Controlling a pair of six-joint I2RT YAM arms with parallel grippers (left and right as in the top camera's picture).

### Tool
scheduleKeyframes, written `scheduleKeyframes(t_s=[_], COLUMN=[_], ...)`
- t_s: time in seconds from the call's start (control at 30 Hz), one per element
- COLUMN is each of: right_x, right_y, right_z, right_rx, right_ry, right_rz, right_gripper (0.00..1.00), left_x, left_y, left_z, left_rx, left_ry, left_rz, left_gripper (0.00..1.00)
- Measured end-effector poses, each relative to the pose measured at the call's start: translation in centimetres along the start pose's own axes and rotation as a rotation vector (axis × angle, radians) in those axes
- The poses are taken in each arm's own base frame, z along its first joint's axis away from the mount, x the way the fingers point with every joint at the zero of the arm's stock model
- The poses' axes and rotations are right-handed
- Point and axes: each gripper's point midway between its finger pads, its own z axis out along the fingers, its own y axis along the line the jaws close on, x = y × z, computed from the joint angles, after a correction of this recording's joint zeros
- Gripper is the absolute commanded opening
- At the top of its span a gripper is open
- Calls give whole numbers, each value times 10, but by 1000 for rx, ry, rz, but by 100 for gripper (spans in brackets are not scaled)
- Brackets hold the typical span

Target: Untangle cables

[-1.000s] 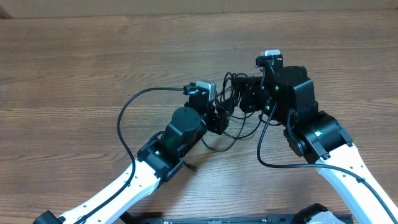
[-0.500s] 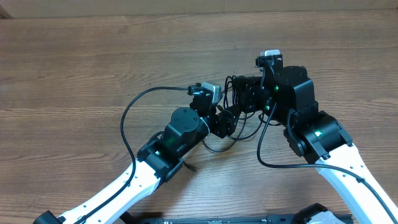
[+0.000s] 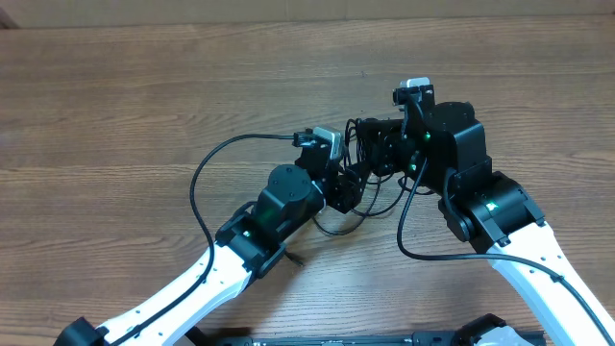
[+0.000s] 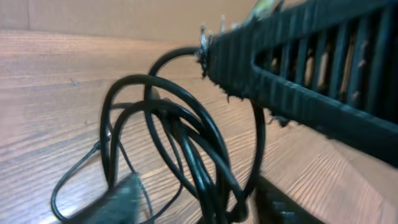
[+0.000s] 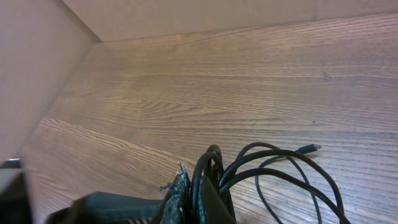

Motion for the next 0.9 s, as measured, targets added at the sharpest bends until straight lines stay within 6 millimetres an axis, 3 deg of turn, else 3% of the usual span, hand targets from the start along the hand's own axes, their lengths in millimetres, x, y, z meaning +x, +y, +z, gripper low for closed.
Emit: scheduleKeyframes(t_s=[0.07, 0.27, 0.67, 0.7, 0.77, 0.83, 0.87, 0.9], right_x=[0, 0, 3, 4, 4, 3, 3, 3], right_y=[0, 2, -4, -5, -7, -8, -8, -9], right_z=[0, 0, 0, 0, 0, 0, 0, 0], right_rx=[-2, -9, 20, 27, 36, 42, 45, 48], right_ry=[1, 2, 11, 13, 11, 9, 8, 7], right_rz=[0, 0, 3, 4, 8, 4, 4, 3], right_gripper=[4, 4, 5, 12, 60, 90, 100, 100], left_x=[1, 0, 1, 1, 1, 1, 1, 1], left_y=[0, -2, -2, -2, -2, -1, -1, -1], left_z=[2, 2, 2, 2, 2, 2, 2, 2], left_rx=[6, 14, 13, 13, 13, 12, 12, 12], left_ry=[2, -3, 0, 0, 0, -1, -1, -1], left_rz=[0, -3, -3, -3, -3, 1, 3, 4], left_gripper=[24, 7, 4, 4, 4, 4, 4, 4])
